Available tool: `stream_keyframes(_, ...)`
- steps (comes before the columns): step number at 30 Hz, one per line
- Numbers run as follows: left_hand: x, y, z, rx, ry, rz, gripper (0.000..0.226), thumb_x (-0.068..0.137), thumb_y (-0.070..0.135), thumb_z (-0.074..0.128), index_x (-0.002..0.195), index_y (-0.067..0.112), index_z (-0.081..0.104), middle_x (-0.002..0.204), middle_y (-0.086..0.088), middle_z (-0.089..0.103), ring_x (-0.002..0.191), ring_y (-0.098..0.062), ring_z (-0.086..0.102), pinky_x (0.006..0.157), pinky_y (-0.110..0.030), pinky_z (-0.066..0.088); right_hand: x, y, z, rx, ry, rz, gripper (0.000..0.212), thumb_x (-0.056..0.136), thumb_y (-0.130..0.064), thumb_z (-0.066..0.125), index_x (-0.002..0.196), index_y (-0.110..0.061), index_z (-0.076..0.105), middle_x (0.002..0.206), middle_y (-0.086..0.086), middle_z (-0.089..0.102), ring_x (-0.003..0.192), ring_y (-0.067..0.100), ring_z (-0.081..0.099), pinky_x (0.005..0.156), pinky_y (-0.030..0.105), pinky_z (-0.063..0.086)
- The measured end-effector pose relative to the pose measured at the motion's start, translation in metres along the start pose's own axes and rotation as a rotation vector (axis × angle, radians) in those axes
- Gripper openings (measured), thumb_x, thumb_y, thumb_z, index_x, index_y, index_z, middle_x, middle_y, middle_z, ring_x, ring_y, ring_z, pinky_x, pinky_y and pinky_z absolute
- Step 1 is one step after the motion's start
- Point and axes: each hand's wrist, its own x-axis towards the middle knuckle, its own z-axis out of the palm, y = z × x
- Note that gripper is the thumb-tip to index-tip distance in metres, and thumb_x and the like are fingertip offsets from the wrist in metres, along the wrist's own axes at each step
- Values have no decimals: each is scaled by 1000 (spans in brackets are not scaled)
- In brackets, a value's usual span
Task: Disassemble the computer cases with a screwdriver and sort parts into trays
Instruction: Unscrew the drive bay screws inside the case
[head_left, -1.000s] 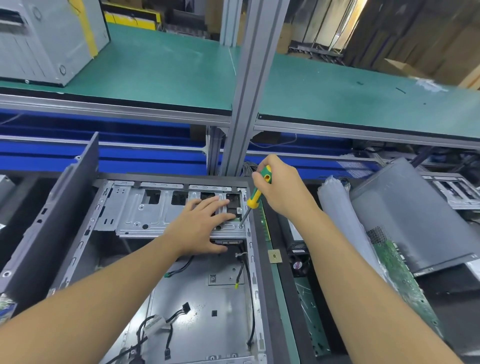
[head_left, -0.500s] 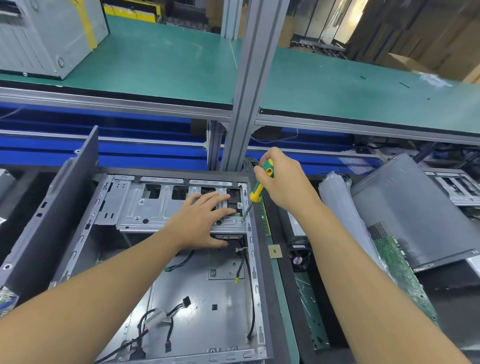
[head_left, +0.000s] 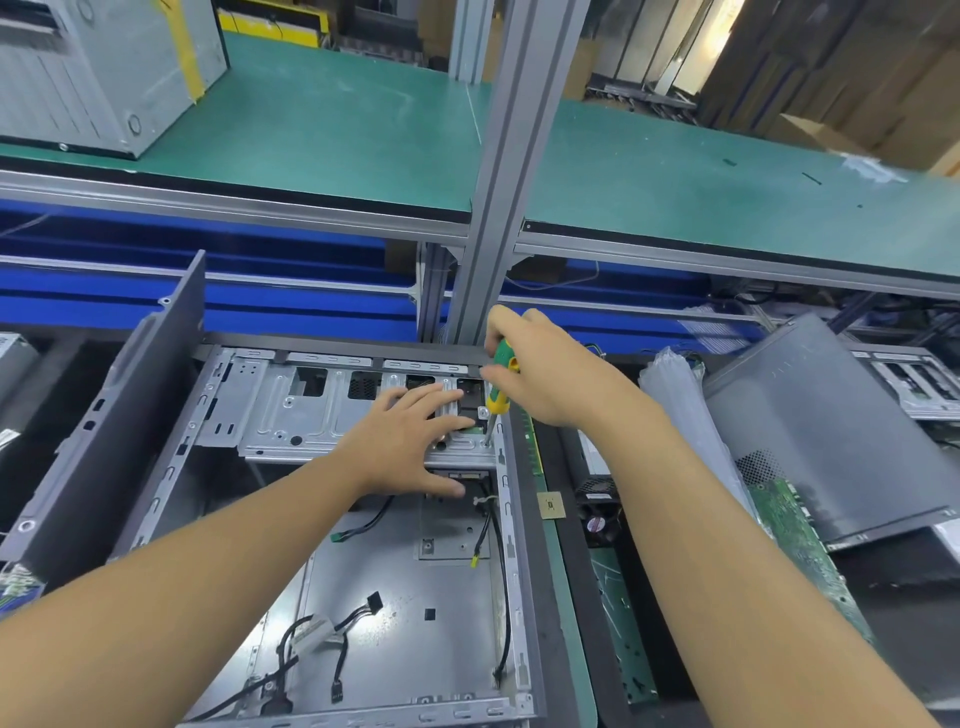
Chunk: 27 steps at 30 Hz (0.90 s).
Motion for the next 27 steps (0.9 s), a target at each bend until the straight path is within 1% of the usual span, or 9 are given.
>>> stream_keyframes(3,1,5,-8,-201,15,-23,71,81,78,53,145,50,39,159,18,27,148,-5,16,120,-40,7,0,0,-4,-17,-45,-19,18,100,-29,59,102,-24,42,107,0,42,78,13,46,63,29,35)
stream_keyframes(7,14,27,-27,-783,7,-33,50,90,39,70,138,39,54,136,23,56,125,10,48,111,-25,35,1,6,-12,-4,-68,-25,18,97,-28,62,100,-24,45,108,0,47,88,21,51,75,36,44)
stream_keyframes(9,23,37,-37,-1029,31,-54,46,92,21,71,135,29,58,121,16,65,114,2,59,97,-17,45,1,7,-14,-9,-77,-35,18,97,-28,63,99,-24,45,108,0,48,89,21,52,75,36,45)
stream_keyframes(11,28,39,-47,-1182,69,-82,45,91,8,71,132,22,60,112,6,69,106,-9,64,89,-21,52,1,7,-14,-10,-87,-47,18,97,-27,62,98,-25,45,106,-2,47,89,21,51,74,35,42)
stream_keyframes(15,34,39,-59,-1112,94,-40,25,90,4,70,96,28,70,88,13,74,88,-2,66,81,-19,51,4,7,-14,-9,-88,-54,17,98,-27,61,98,-24,44,100,-6,44,86,17,50,70,31,39)
stream_keyframes(20,31,48,-58,-1053,165,-70,30,91,5,69,93,34,69,88,19,74,88,4,67,76,-10,48,4,9,-11,-39,-78,-29,19,98,-36,60,103,-27,44,106,-2,44,87,21,52,62,26,35)
stream_keyframes(22,31,49,-57,-1004,169,-74,38,93,5,66,86,43,67,84,20,71,83,5,64,74,-10,46,3,6,-8,-19,-67,44,38,92,-55,61,111,-27,44,112,0,43,90,23,54,65,31,39)
stream_keyframes(24,29,51,-57,-964,155,-72,36,96,9,62,91,44,64,89,16,71,88,-2,65,79,-21,50,2,-1,-4,20,5,156,65,85,-74,54,121,-22,42,114,3,45,91,26,56,67,38,41)
stream_keyframes(27,28,56,-55,-911,142,-61,27,96,13,61,102,39,59,101,2,72,98,-17,67,91,-44,54,4,-8,0,-160,166,328,82,90,-79,33,134,-11,42,101,8,57,90,30,59,64,38,38)
